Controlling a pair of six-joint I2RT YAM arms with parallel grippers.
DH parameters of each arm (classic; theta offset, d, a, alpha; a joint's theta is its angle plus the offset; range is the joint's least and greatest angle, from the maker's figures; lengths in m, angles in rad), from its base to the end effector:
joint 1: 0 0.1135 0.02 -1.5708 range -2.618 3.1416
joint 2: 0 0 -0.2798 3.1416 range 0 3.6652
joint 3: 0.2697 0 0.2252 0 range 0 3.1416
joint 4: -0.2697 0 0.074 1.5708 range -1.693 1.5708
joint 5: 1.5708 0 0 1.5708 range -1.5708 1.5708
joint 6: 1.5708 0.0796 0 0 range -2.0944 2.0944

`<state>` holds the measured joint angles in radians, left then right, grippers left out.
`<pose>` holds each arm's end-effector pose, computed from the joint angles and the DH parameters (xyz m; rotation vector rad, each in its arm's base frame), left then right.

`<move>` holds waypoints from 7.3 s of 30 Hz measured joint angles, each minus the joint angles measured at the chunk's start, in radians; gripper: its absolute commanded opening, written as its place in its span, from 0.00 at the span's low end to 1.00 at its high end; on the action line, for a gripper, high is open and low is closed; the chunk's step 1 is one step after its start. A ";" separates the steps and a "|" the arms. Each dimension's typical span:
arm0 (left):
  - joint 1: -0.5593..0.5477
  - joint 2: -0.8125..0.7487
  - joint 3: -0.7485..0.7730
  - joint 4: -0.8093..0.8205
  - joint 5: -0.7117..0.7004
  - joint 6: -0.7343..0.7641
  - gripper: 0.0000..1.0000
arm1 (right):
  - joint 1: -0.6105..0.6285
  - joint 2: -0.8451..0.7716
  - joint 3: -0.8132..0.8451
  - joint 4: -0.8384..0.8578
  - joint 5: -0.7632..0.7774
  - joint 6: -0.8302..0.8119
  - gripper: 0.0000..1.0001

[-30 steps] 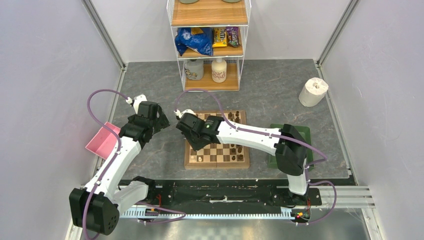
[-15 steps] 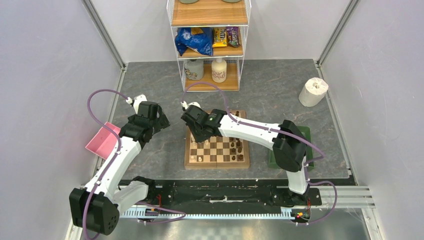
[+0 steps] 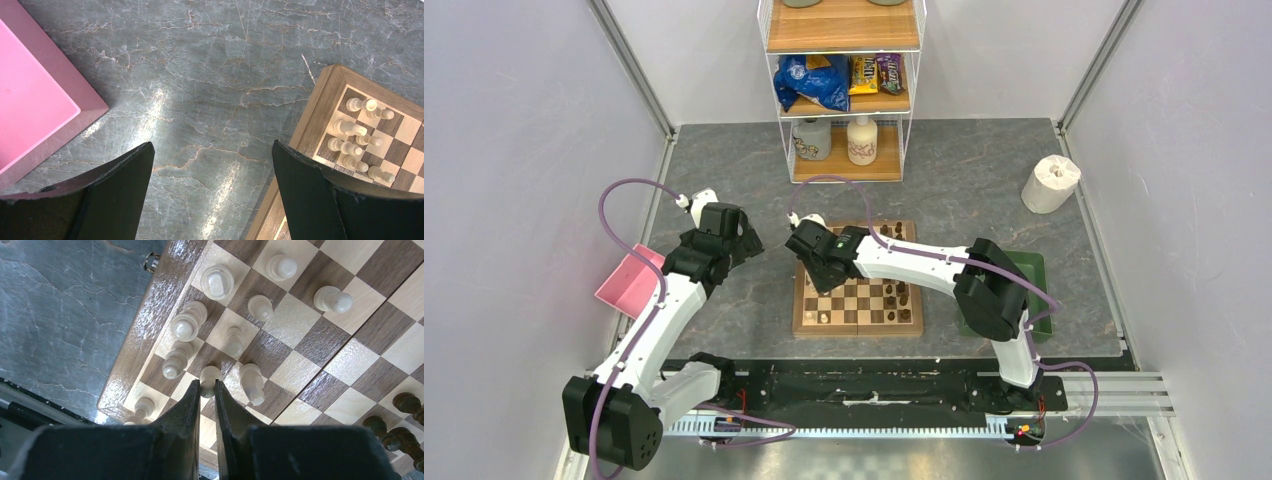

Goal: Set up the chess pieces on the board

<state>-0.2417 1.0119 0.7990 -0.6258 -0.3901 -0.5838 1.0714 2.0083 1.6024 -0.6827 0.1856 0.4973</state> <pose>0.1967 -0.0173 0.2537 -0.5689 2.2597 0.0632 0.2199 0.3724 0.2015 -0.6941 2.5660 0.2865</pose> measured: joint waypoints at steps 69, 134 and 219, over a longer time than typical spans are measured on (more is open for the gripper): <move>0.000 0.001 0.000 0.000 0.001 0.000 0.95 | -0.092 -0.056 -0.084 0.037 -0.079 0.026 0.32; 0.000 -0.014 -0.004 0.000 0.001 0.000 0.95 | 0.136 0.006 0.039 0.001 0.060 -0.102 0.12; 0.000 0.008 -0.004 0.000 -0.001 -0.005 0.95 | -0.213 0.004 0.024 0.036 -0.065 -0.031 0.39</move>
<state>-0.2417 1.0203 0.7952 -0.6258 -0.3912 -0.5892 0.8581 2.0121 1.6264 -0.6468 0.1204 0.4660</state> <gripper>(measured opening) 0.949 0.427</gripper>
